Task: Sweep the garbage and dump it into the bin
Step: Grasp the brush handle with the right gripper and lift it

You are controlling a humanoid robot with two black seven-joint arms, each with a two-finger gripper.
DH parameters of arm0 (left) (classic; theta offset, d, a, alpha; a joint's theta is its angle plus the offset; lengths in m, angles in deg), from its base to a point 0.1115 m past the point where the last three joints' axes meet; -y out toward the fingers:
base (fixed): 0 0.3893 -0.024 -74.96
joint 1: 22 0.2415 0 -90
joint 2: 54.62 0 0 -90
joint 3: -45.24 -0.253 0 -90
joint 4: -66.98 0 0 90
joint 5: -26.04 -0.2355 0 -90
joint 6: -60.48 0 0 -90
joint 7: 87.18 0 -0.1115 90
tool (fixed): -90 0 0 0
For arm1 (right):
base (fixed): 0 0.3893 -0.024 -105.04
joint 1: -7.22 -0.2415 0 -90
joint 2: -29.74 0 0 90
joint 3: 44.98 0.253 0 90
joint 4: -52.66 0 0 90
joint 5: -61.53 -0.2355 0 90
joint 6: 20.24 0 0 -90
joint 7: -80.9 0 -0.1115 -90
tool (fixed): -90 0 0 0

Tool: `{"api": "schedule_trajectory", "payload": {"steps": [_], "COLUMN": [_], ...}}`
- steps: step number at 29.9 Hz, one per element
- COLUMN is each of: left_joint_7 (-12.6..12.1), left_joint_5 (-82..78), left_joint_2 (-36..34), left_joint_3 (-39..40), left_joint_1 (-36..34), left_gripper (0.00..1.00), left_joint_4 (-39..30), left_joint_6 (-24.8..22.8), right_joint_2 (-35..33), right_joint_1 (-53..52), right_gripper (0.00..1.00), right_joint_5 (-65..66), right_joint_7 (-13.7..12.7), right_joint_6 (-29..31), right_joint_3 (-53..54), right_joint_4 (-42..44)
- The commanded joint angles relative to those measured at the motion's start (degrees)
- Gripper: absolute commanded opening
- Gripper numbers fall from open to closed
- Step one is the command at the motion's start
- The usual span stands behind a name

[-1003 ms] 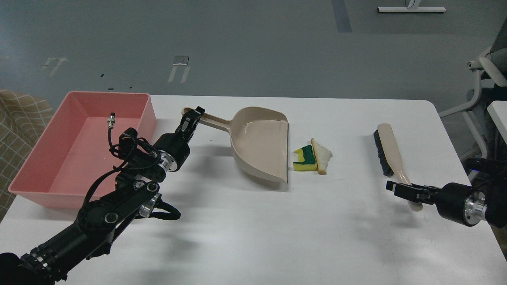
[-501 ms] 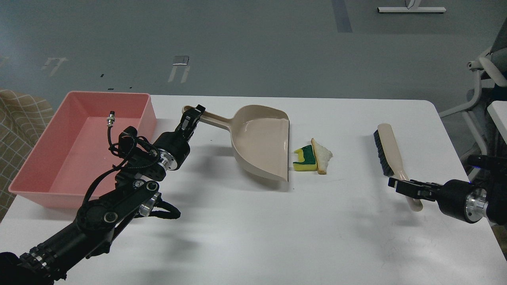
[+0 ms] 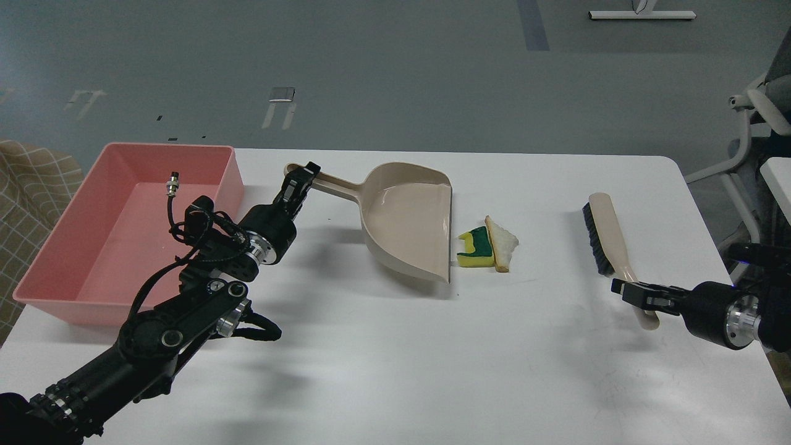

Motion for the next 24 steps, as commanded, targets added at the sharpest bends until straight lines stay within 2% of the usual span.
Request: {"api": "schedule_trajectory", "payload": {"steps": [1, 6, 8, 11, 14, 24], "left_joint_7": [0.0, 0.0, 0.0, 0.09, 0.61, 3.07], "left_joint_5": [0.0, 0.0, 0.0, 0.0, -0.18, -3.43], "left_joint_2": [-0.02, 0.07, -0.02, -0.02, -0.1, -0.19], "left_joint_3": [0.0, 0.0, 0.0, 0.0, -0.09, -1.93], "left_joint_1": [0.18, 0.35, 0.36, 0.44, 0.44, 1.15], "left_gripper": [0.0, 0.0, 0.0, 0.0, 0.0, 0.0], "left_joint_4": [0.0, -0.09, -0.09, -0.09, 0.0, 0.88], "left_joint_6": [0.0, 0.0, 0.0, 0.0, 0.0, 2.28], "right_joint_2": [0.0, -0.08, -0.26, -0.52, -0.61, 0.0], "right_joint_1": [0.1, 0.01, -0.08, -0.16, -0.25, -1.92], "right_gripper": [0.28, 0.21, 0.13, 0.05, 0.01, 0.01], "right_joint_5": [-0.01, -0.19, -0.19, -0.28, -0.28, -0.37], "right_joint_7": [-0.53, -0.7, -0.7, -0.7, -0.7, -1.06], "right_joint_6": [0.01, 0.01, 0.01, 0.01, 0.01, -0.08], "right_joint_3": [-0.09, -0.09, 0.0, 0.09, 0.35, 0.53], "right_joint_4": [0.01, 0.0, 0.0, -0.35, -1.31, -1.84]}}
